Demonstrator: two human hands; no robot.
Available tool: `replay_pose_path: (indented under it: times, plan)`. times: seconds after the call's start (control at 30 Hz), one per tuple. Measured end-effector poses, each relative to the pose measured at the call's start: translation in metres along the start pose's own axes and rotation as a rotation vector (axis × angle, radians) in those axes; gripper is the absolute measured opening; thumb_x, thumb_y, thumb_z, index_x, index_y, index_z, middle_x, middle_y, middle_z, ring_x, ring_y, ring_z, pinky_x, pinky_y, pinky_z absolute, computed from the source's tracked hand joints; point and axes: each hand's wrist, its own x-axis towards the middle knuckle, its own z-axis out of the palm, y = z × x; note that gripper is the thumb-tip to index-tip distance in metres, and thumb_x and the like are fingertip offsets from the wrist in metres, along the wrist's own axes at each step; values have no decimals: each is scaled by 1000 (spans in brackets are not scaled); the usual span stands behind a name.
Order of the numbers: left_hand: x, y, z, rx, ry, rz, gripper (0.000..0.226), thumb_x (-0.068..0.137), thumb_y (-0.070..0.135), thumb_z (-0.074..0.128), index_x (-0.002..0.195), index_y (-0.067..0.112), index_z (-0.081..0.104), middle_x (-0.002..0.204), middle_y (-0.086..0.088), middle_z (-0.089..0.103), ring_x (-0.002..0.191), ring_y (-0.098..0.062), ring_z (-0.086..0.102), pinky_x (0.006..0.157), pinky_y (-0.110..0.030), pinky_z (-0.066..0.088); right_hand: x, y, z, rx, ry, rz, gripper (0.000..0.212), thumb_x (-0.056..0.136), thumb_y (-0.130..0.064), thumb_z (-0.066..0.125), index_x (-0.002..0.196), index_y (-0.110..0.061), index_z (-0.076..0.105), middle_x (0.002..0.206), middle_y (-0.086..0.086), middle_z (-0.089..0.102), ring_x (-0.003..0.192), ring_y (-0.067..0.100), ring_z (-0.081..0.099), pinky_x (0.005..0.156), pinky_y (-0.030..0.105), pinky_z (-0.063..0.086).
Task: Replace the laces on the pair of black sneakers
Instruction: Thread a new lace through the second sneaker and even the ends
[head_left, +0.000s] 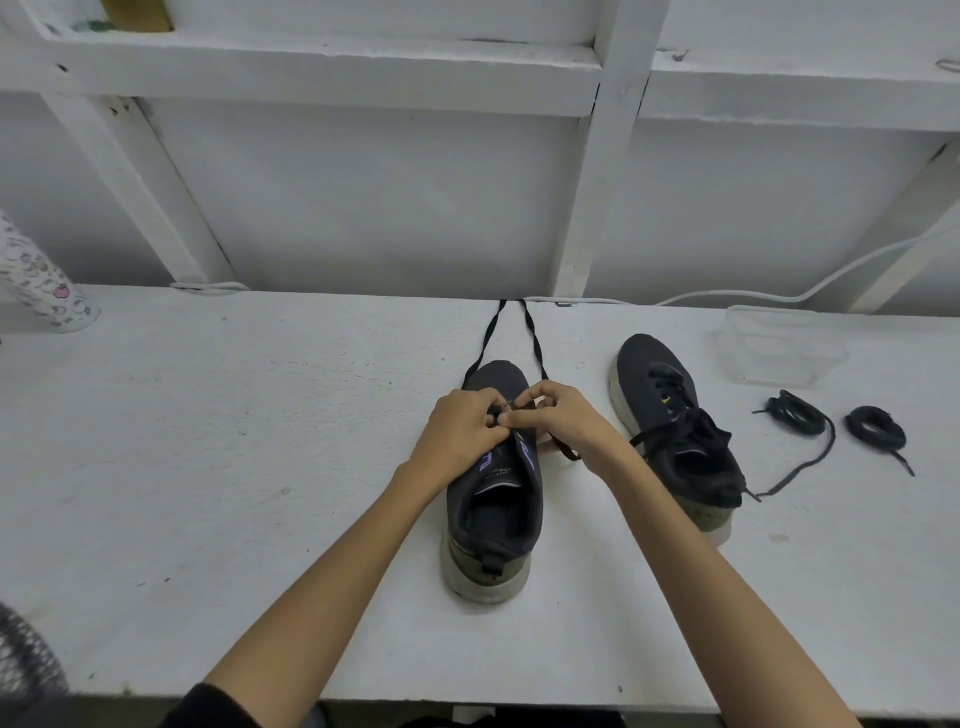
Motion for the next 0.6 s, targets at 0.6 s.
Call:
replay_pose_path:
  times: [0.6]
  plan:
    - [-2, -23, -14, -406, 21, -9, 15, 91, 18, 64, 76, 15, 63, 51, 11, 33, 55, -8, 36, 62, -20, 38, -10, -7, 8, -432, 130, -216, 27, 83, -18, 64, 108, -29, 67, 97, -4, 53, 88, 11, 55, 73, 34, 52]
